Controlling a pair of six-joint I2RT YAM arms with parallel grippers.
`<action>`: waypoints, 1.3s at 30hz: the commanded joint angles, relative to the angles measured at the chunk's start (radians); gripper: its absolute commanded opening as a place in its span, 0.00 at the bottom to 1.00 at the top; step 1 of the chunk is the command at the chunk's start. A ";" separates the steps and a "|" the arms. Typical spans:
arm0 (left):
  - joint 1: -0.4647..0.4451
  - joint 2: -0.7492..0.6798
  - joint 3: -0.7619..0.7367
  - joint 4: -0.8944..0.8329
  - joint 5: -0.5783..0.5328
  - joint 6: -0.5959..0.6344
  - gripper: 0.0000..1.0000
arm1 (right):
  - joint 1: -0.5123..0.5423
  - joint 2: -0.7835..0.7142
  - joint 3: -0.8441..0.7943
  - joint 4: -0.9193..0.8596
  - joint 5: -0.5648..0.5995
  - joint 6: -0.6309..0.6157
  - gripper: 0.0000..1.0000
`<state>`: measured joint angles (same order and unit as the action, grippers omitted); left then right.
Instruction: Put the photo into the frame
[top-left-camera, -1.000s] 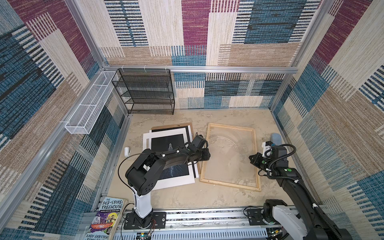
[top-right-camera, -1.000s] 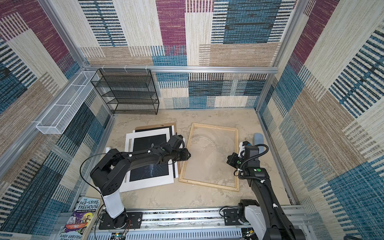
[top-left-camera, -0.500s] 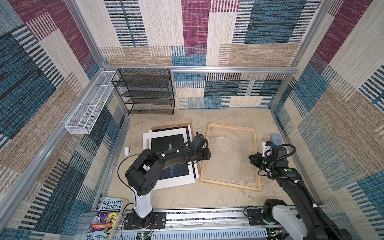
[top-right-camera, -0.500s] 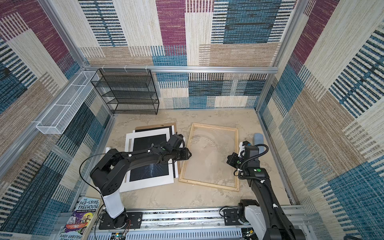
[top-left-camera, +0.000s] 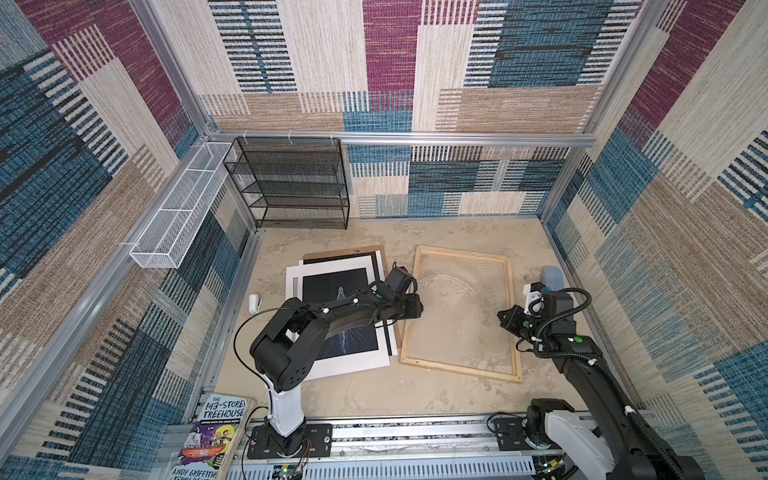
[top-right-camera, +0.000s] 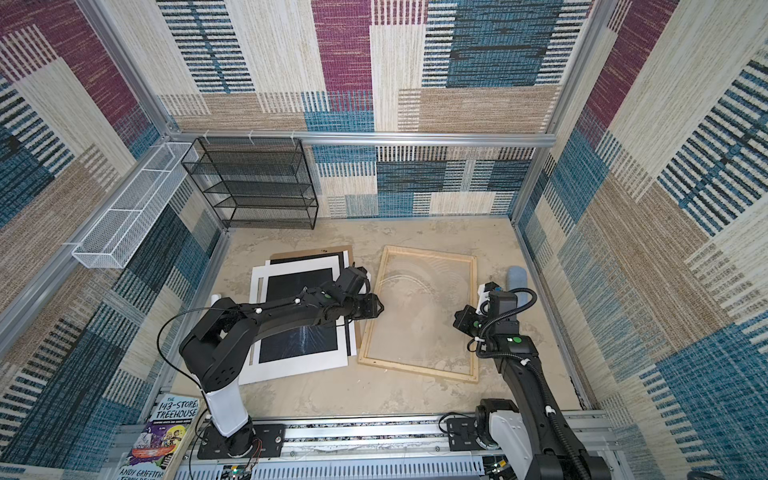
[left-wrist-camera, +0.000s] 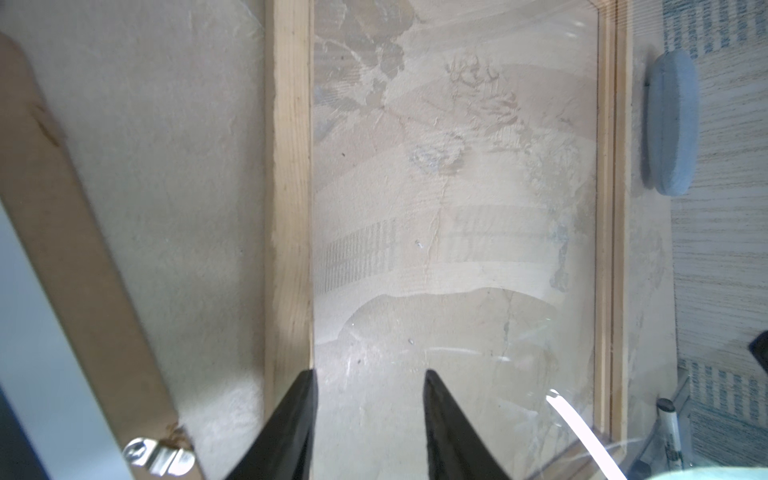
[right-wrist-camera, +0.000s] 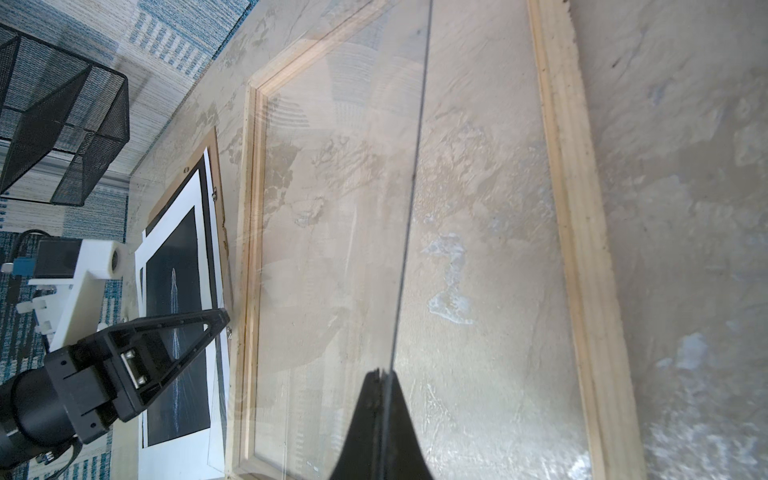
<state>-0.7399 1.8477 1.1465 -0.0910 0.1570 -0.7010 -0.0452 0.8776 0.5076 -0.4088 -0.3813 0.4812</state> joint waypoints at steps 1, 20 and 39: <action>-0.003 0.010 0.029 0.027 0.028 0.066 0.46 | 0.005 0.001 0.000 -0.001 -0.042 -0.010 0.02; -0.003 -0.004 0.091 -0.081 -0.062 0.147 0.49 | 0.005 0.000 0.000 -0.001 -0.045 -0.013 0.02; -0.010 0.032 0.090 -0.075 -0.042 0.150 0.48 | 0.005 0.054 0.048 -0.018 -0.017 -0.016 0.01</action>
<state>-0.7475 1.8767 1.2266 -0.1989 0.0845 -0.5728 -0.0441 0.9180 0.5346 -0.4168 -0.3843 0.4824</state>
